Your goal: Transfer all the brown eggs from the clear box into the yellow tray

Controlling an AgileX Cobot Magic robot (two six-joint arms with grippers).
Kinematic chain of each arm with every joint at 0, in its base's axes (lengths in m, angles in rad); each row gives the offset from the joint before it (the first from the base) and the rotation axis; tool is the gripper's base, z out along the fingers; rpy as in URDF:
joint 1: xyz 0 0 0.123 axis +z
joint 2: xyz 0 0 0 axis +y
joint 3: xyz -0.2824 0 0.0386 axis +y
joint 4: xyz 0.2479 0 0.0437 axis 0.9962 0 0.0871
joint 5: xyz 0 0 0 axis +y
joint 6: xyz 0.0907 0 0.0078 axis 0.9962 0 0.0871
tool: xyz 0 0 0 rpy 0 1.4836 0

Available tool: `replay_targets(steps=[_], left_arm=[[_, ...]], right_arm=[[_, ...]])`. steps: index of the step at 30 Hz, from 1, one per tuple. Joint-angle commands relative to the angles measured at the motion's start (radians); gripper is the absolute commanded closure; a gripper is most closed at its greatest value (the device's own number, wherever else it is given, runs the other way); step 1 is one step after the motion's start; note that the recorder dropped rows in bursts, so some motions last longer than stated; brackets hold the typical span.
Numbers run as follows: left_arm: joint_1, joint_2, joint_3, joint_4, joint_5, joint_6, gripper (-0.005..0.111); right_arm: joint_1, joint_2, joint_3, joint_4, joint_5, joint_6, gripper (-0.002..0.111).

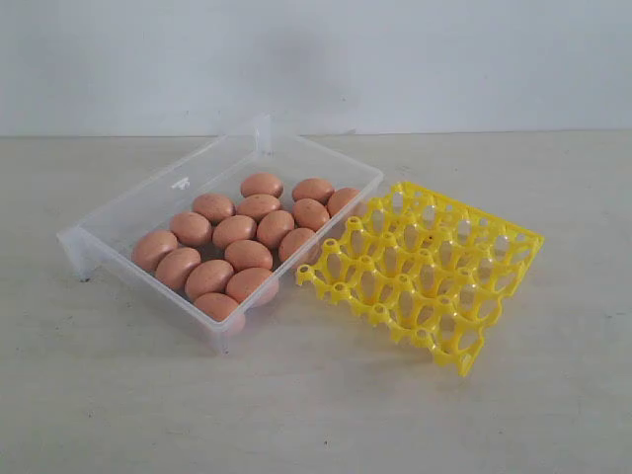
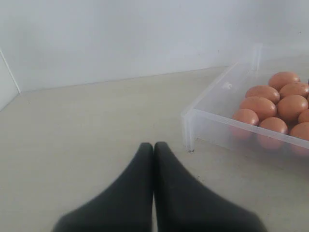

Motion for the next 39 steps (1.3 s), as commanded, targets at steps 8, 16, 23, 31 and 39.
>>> replay_targets(steps=[8, 16, 23, 31, 39], left_arm=[[0.001, -0.002, 0.003, -0.004, -0.007, -0.009, 0.111], [0.001, -0.002, 0.003, -0.004, -0.007, -0.009, 0.111], [0.001, -0.002, 0.003, -0.004, -0.007, -0.009, 0.111], [0.001, -0.002, 0.003, -0.004, -0.007, -0.009, 0.111], [0.001, -0.002, 0.003, -0.004, -0.007, -0.009, 0.111]], right_arm=[[-0.006, -0.004, -0.001, 0.007, -0.004, -0.011, 0.108], [-0.006, -0.004, -0.001, -0.066, -0.045, -0.038, 0.108], [-0.006, -0.004, -0.001, -0.066, -0.045, -0.038, 0.108], [-0.006, -0.004, -0.001, -0.073, -0.068, -0.064, 0.108], [-0.006, -0.004, -0.001, 0.030, -0.464, 0.000, 0.108]])
